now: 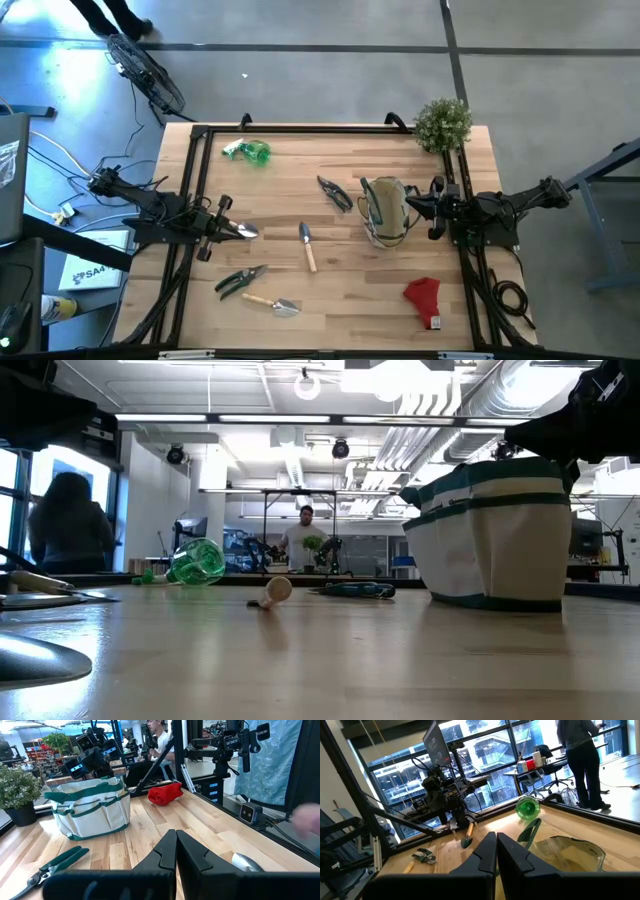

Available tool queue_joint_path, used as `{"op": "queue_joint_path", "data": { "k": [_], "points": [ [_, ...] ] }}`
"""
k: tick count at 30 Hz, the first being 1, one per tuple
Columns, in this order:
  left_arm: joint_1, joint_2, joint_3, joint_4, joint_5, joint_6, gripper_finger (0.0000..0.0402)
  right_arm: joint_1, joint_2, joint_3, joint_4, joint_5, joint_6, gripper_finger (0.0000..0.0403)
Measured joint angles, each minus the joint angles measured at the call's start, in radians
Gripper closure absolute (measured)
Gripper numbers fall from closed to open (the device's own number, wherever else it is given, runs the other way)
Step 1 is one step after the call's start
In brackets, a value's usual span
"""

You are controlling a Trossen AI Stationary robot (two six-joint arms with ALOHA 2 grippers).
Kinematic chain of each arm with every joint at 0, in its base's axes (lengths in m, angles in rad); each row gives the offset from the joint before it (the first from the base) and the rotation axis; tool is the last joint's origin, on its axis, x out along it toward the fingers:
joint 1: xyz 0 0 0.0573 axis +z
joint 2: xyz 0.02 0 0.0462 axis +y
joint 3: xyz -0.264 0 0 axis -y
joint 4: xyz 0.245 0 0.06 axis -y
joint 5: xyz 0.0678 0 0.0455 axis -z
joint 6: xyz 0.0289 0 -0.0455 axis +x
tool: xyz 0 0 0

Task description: Pick & Place Garden tools in Gardening bag

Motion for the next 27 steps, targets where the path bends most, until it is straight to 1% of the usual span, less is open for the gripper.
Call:
{"op": "queue_joint_path", "data": {
  "k": [15,17,19,21,25,27],
  "points": [
    [0.000,0.000,0.000,0.000,-0.001,0.006,0.0402,0.000,0.000,0.000,0.000,0.000,0.000,0.0399],
    [0.000,0.000,0.000,0.006,-0.028,0.058,0.0402,0.000,0.000,0.000,0.000,0.000,0.000,0.0399],
    [0.000,0.000,0.000,0.007,-0.048,0.072,0.0402,0.000,0.000,0.000,0.000,0.000,0.000,0.0399],
    [0.000,0.000,0.000,0.008,-0.051,0.056,0.0402,0.000,0.000,0.000,0.000,0.000,0.000,0.0399],
    [0.000,0.000,0.000,0.031,-0.051,-0.035,0.0401,0.000,0.000,0.000,0.000,0.000,0.000,0.0399],
    [0.000,0.000,0.000,0.031,-0.044,-0.044,0.0402,0.000,0.000,0.000,0.000,0.000,0.000,0.0399]
  ]
}}
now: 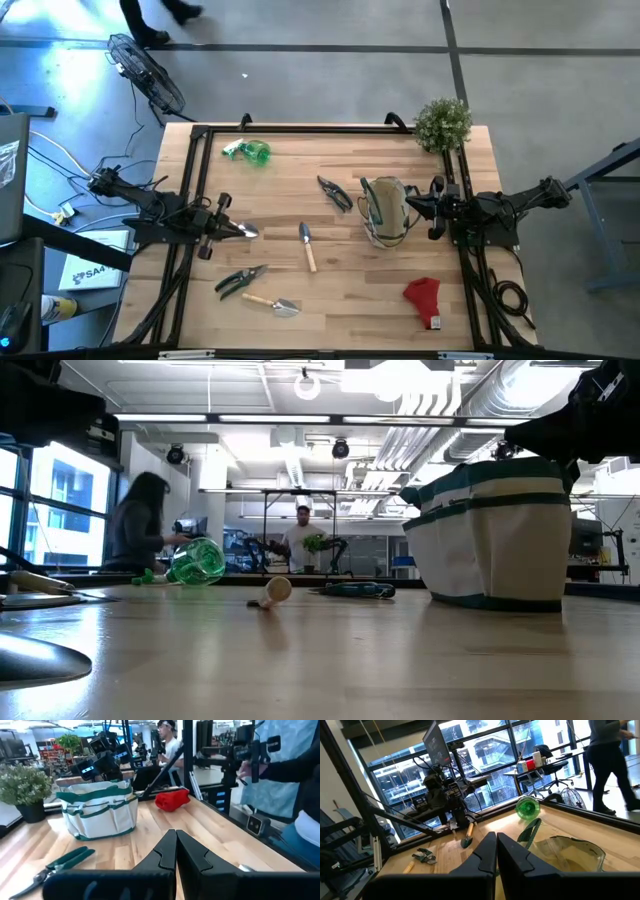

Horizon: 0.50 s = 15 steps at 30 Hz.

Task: Pick & Place Garden tools in Gardening bag
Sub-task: Put the red gloves into the gardening bag

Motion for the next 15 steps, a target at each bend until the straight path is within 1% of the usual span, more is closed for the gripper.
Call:
{"op": "queue_joint_path", "data": {
  "k": [3,6,7,10,11,15],
  "points": [
    [0.000,0.000,0.000,-0.001,0.025,0.000,0.0402,0.000,0.000,0.000,0.001,0.000,0.000,0.0399],
    [0.000,0.000,0.000,0.000,0.027,0.000,0.0402,0.000,0.000,0.000,0.007,0.001,-0.014,0.0399],
    [0.000,0.000,0.000,0.000,0.027,0.000,0.0402,0.000,0.000,0.000,0.012,0.003,-0.045,0.0399],
    [0.000,0.000,0.000,0.000,0.027,0.000,0.0402,-0.001,0.000,0.000,0.033,0.038,-0.209,0.0399],
    [0.000,0.000,0.000,0.000,0.027,0.000,0.0402,-0.001,0.000,0.000,0.040,0.037,-0.232,0.0399],
    [0.000,0.000,0.000,0.000,0.019,0.001,0.0402,-0.001,0.000,0.000,0.056,0.030,-0.237,0.0399]
  ]
}}
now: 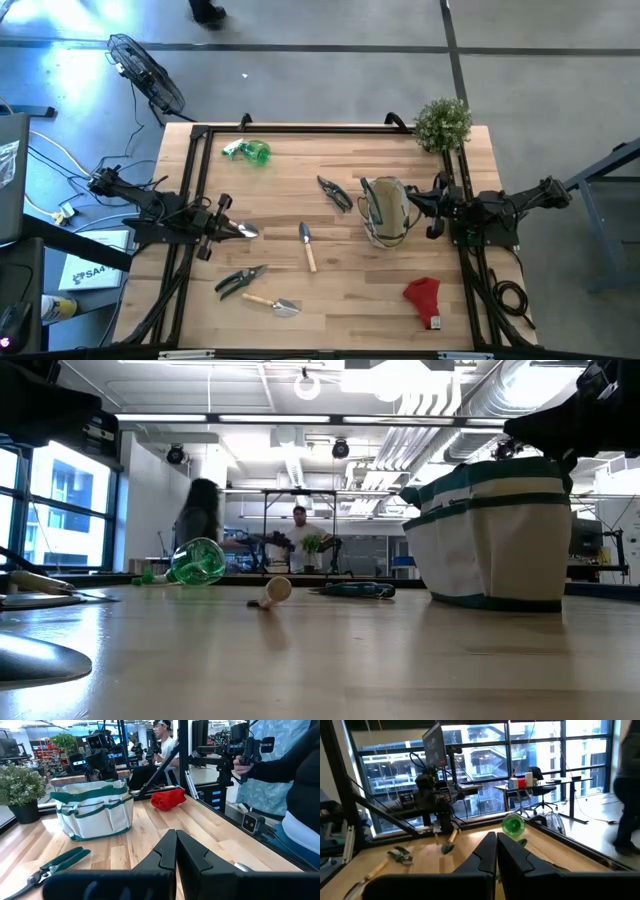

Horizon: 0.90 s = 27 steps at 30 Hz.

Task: Pick & Place Garden tools in Gardening bag
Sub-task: Put the red gloves into the gardening bag

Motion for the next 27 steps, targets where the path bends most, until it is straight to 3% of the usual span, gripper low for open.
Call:
{"op": "queue_joint_path", "data": {
  "k": [5,9,15,21,27],
  "points": [
    [0.000,0.000,0.000,0.010,-0.005,-0.067,0.0402,0.000,0.000,0.000,-0.007,-0.034,0.006,0.0399],
    [0.000,0.000,0.000,0.009,-0.099,-0.198,0.0402,0.001,0.000,0.000,-0.006,-0.139,0.003,0.0399],
    [0.000,0.014,0.000,-0.001,-0.145,-0.282,0.0400,0.001,0.000,0.000,0.001,-0.194,0.005,0.0391],
    [0.000,0.018,0.000,0.035,-0.185,-0.355,0.0344,0.000,0.000,0.000,0.027,-0.159,0.032,0.0318],
    [0.000,0.017,0.000,0.044,-0.241,-0.361,0.0243,0.000,0.000,0.000,0.059,0.003,0.038,0.0218]
  ]
}}
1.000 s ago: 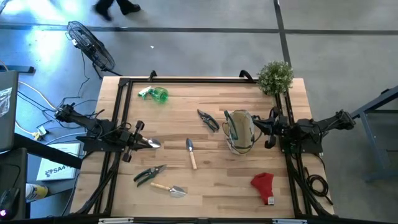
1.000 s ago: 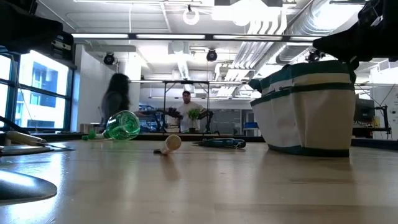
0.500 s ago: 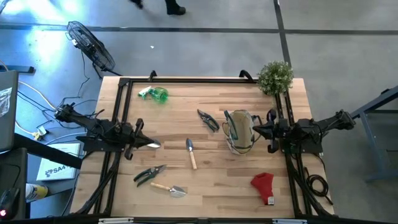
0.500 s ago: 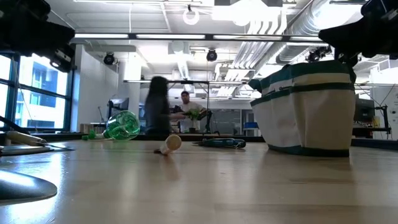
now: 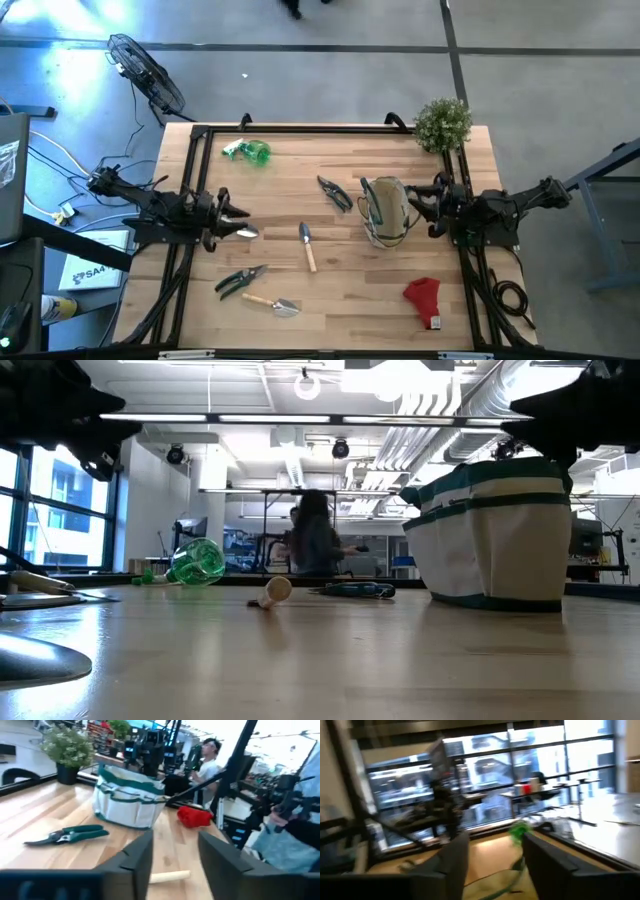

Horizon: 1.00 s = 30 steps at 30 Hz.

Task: Pick & Place Garden tools in Gardening bag
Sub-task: Put the red gloves into the gardening bag

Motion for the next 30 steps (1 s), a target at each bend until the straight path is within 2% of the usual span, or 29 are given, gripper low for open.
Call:
{"op": "queue_joint_path", "data": {
  "k": [3,6,11,15,21,26,30],
  "points": [
    [0.000,0.000,0.000,0.007,-0.063,-0.010,0.0204,0.000,0.000,0.000,0.016,0.032,0.026,0.0180],
    [0.000,0.000,0.022,-0.005,-0.102,0.043,0.0184,0.000,0.000,0.000,0.038,0.032,0.044,0.0158],
    [0.000,0.016,0.154,-0.085,-0.100,0.077,0.0179,-0.017,0.000,0.000,0.081,0.031,-0.040,0.0152],
    [0.000,0.068,0.303,-0.164,-0.096,0.172,0.0179,-0.058,0.000,0.000,0.159,0.029,-0.067,0.0152],
    [0.000,0.212,0.477,-0.198,-0.116,0.296,0.0179,-0.095,0.000,0.001,0.215,-0.095,-0.008,0.0151],
    [0.000,0.343,0.622,-0.258,-0.235,0.366,0.0179,-0.094,0.000,0.001,0.216,-0.213,0.052,0.0151],
    [0.000,0.451,0.755,-0.417,-0.341,0.365,0.0179,-0.094,0.000,0.001,0.240,-0.248,0.030,0.0151]
  ]
}}
